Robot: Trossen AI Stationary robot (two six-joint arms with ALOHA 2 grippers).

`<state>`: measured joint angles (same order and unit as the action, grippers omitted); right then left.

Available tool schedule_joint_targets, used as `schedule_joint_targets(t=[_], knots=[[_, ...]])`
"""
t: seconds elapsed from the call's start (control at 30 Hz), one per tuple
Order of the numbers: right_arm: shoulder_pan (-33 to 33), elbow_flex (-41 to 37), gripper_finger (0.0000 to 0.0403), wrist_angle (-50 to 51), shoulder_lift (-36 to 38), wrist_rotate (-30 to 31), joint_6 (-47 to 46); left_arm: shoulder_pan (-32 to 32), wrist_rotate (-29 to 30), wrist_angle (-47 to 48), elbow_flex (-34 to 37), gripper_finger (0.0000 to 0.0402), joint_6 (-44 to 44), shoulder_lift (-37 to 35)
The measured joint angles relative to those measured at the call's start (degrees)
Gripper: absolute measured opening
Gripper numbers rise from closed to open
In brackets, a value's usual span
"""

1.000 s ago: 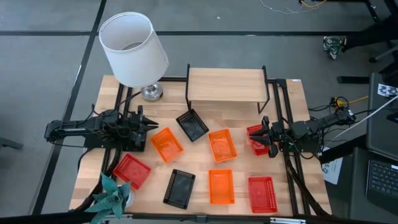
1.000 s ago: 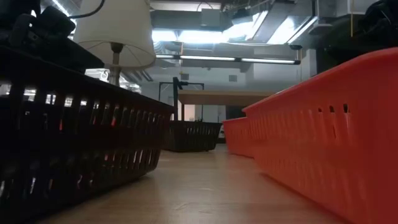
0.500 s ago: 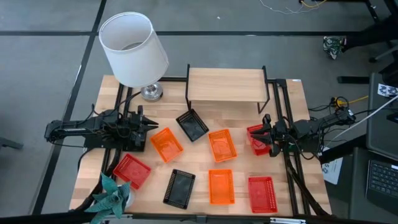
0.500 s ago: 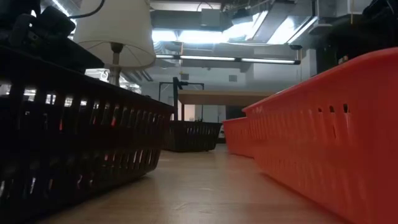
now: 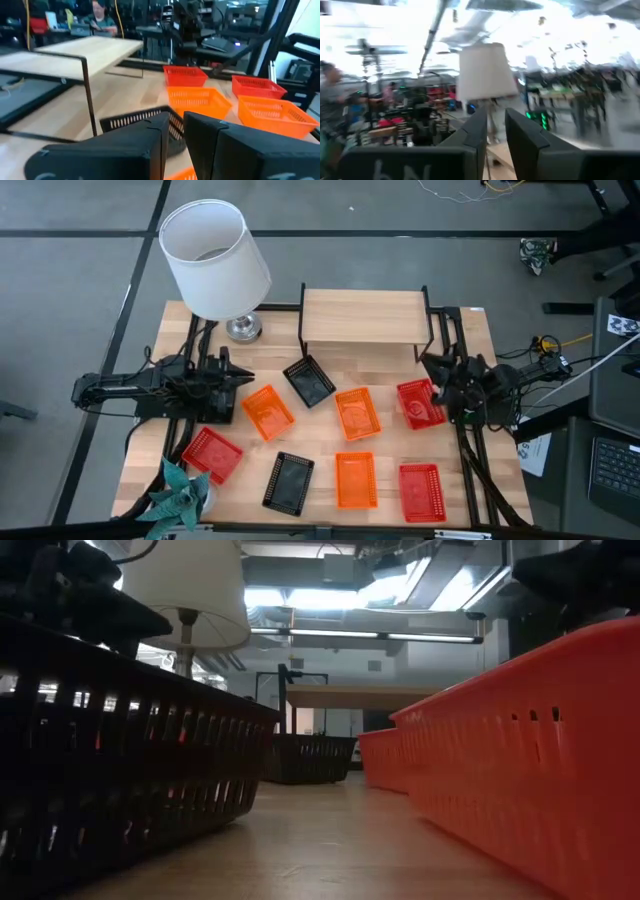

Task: Stack baskets on shelf by color
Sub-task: Put the top red bin on the shelf

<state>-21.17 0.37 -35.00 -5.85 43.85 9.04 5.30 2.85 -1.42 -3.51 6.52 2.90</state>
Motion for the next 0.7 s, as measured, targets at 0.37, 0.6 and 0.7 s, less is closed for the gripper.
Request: schedule_joint_targets(t=[0.37, 0.6, 0.7], knots=[[1.0, 0.0, 0.0072, 4.0, 0.0, 25.2, -6.0, 0.0, 15.7, -4.5, 0.6, 0.0050, 6.6, 0.2], [1.6, 0.0, 0.0072, 13.4, -0.1, 6.2, 0.5, 0.0, 16.1, -4.1, 0.6, 0.0050, -1.5, 0.2], [1.6, 2.4, 0.0072, 13.7, -0.1, -6.4, -10.6, 0.0, 13.9, -9.9, 0.6, 0.0050, 5.9, 0.2]])
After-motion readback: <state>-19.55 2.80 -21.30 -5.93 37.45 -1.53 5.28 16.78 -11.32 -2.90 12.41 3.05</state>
